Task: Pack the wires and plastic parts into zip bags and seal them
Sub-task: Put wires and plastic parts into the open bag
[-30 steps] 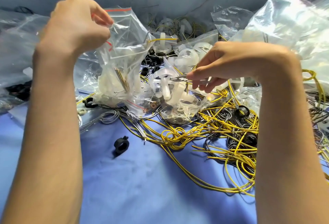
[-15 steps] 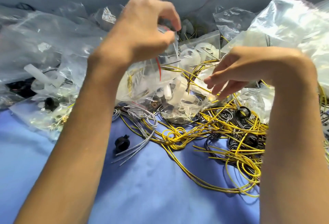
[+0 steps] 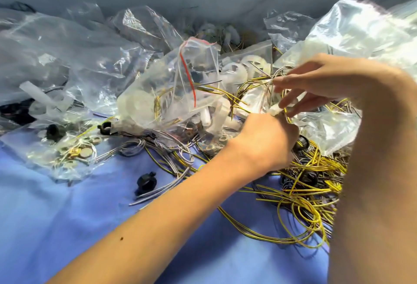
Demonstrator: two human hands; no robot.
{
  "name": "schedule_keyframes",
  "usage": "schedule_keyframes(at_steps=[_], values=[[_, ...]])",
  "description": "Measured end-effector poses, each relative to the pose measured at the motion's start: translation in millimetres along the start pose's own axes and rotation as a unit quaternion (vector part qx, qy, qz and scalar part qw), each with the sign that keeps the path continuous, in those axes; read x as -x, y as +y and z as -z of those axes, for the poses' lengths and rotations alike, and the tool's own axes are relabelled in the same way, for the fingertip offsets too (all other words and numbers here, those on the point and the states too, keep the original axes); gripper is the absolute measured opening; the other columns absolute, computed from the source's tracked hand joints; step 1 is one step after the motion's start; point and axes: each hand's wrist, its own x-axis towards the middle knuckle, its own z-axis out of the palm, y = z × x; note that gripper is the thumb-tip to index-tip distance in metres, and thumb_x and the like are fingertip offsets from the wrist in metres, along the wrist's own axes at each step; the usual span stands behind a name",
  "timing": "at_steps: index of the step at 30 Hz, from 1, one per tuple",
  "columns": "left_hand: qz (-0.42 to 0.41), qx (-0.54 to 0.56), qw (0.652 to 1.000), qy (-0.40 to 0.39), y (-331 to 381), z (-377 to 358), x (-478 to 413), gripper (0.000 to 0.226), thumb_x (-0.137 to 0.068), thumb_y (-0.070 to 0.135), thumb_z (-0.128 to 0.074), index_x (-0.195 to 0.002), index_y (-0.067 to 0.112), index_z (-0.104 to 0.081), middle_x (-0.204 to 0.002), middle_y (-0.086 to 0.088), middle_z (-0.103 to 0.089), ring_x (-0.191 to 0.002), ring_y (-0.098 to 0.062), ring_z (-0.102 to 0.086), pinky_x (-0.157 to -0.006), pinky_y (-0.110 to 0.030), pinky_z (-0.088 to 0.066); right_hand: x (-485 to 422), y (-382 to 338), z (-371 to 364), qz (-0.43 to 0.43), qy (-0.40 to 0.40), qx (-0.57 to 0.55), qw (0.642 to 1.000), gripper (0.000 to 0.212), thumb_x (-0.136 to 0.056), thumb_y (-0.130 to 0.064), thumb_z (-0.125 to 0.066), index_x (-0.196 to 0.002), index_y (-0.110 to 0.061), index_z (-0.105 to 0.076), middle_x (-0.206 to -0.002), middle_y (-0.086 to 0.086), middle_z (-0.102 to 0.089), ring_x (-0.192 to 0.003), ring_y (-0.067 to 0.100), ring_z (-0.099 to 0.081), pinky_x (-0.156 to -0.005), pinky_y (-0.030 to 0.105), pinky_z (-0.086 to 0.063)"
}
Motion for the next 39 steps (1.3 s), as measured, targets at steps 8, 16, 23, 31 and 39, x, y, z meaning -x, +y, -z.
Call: schedule_keyframes(at_steps=[8, 16, 23, 31, 39], values=[[0.062, 0.023, 0.997, -0.037, 7.8, 2.1, 2.2, 0.005, -0.086, 0.022, -0.054, -0.089, 0.018, -0.053, -0.078, -0.003, -0.053, -0.069, -0.023, -0.050, -0.056, -0.025, -0.028, 2.3, -0.6, 1.5, 0.014, 0.001, 0.002, 1.000, 0.030, -0.085, -0.043, -0.062, -0.093, -0.015, -0.069, -0.076, 0.001, -0.075, -0.069, 0.020, -0.073, -0.059, 0.021, -0.058], [0.107, 0.092, 0.990, 0.005, -12.0, 13.9, 0.3, 0.023, -0.087, 0.022, -0.052, -0.105, 0.016, -0.064, -0.099, -0.009, -0.063, -0.098, -0.034, -0.060, -0.065, -0.031, -0.029, 2.9, -3.2, 0.4, 0.020, 0.003, 0.002, 1.000, 0.028, -0.088, -0.041, -0.060, -0.096, -0.015, -0.069, -0.078, 0.002, -0.075, -0.068, 0.017, -0.073, -0.057, 0.019, -0.057], [0.117, 0.189, 0.975, 0.013, -33.1, 35.5, 0.7, 0.003, -0.087, 0.016, -0.049, -0.087, 0.018, -0.047, -0.105, -0.013, -0.063, -0.099, -0.035, -0.056, -0.068, -0.032, -0.033, -0.4, -5.0, -3.5, 0.066, -0.002, 0.042, 0.997, 0.027, -0.094, -0.037, -0.053, -0.094, -0.015, -0.069, -0.090, 0.002, -0.074, -0.082, 0.014, -0.070, -0.087, 0.034, -0.055], [0.180, 0.373, 0.893, 0.177, -59.4, 60.1, 0.3, 0.005, -0.091, 0.019, -0.053, -0.086, 0.020, -0.054, -0.094, -0.010, -0.069, -0.085, -0.028, -0.067, -0.077, -0.039, -0.054, 15.7, -13.1, 0.5, 0.226, 0.078, -0.068, 0.969, 0.035, -0.092, -0.045, -0.054, -0.093, -0.014, -0.069, -0.097, 0.006, -0.074, -0.088, 0.017, -0.071, -0.081, 0.027, -0.057], [0.171, 0.385, 0.887, 0.188, -77.3, 74.8, 13.9, 0.011, -0.091, 0.016, -0.059, -0.083, 0.015, -0.065, -0.068, 0.003, -0.069, -0.058, -0.004, -0.066, -0.069, -0.021, -0.056, 13.2, -18.1, -3.5, 0.280, 0.125, -0.093, 0.947, 0.016, -0.096, -0.018, -0.054, -0.088, -0.017, -0.067, -0.050, -0.013, -0.039, -0.052, 0.006, -0.034, -0.051, 0.014, -0.038]])
